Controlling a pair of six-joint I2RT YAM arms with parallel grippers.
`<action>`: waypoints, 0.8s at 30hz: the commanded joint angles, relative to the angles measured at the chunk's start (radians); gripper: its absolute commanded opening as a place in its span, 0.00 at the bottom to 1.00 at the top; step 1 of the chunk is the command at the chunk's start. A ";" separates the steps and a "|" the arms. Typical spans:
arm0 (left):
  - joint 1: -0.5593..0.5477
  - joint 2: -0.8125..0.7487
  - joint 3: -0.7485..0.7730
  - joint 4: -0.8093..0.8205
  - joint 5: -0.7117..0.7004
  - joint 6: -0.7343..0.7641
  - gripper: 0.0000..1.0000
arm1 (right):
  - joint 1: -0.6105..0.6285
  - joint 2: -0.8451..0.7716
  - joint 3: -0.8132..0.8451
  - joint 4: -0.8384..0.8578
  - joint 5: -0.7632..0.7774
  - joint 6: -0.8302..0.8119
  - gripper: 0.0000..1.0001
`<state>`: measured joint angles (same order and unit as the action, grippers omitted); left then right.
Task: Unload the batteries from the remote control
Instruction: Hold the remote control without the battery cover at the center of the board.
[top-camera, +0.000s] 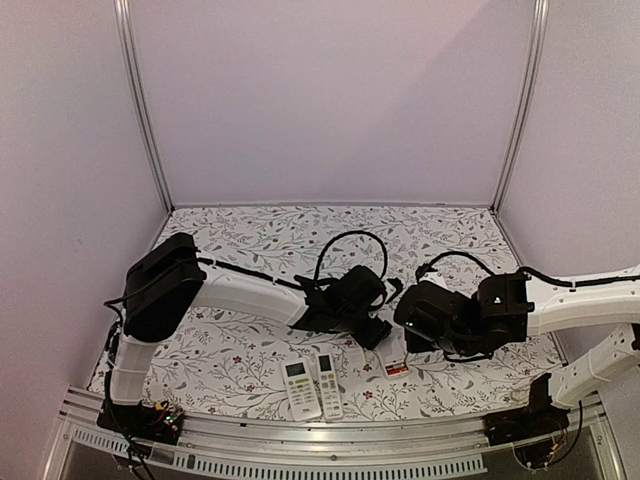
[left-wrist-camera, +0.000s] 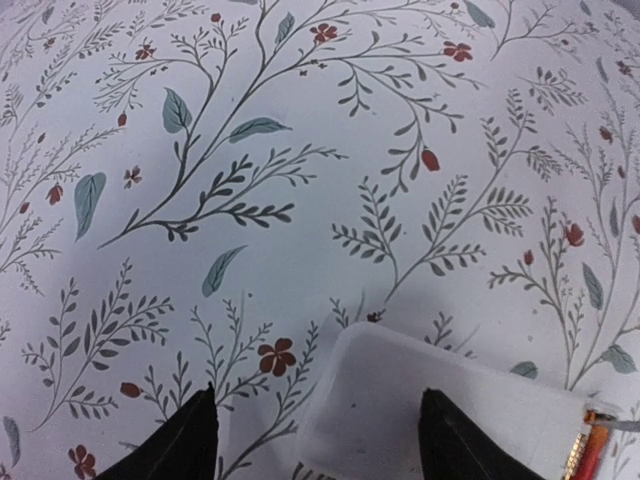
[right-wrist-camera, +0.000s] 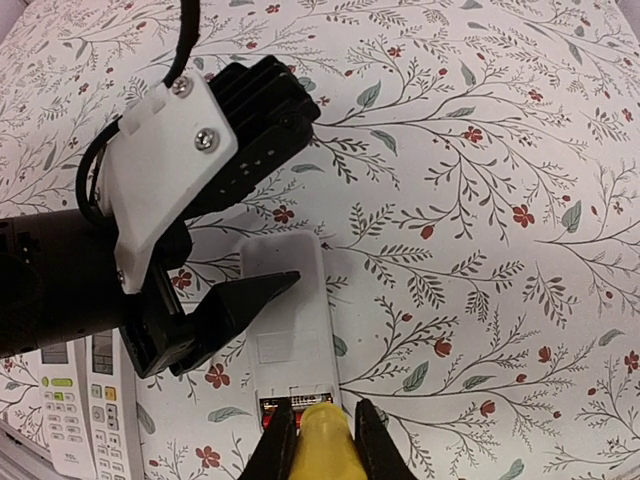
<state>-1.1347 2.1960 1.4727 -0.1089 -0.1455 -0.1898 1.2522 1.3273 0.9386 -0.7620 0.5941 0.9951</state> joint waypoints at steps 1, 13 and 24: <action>-0.015 0.001 -0.030 -0.020 -0.014 0.022 0.67 | 0.010 0.007 0.034 -0.059 0.041 -0.009 0.00; -0.024 0.002 -0.035 -0.019 -0.027 0.031 0.67 | 0.010 0.016 0.032 -0.051 0.032 -0.004 0.00; -0.031 0.002 -0.035 -0.019 -0.039 0.034 0.66 | 0.010 -0.021 0.019 0.007 0.032 -0.027 0.00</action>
<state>-1.1473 2.1956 1.4647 -0.0887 -0.1745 -0.1722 1.2560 1.3289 0.9474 -0.7830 0.6014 0.9783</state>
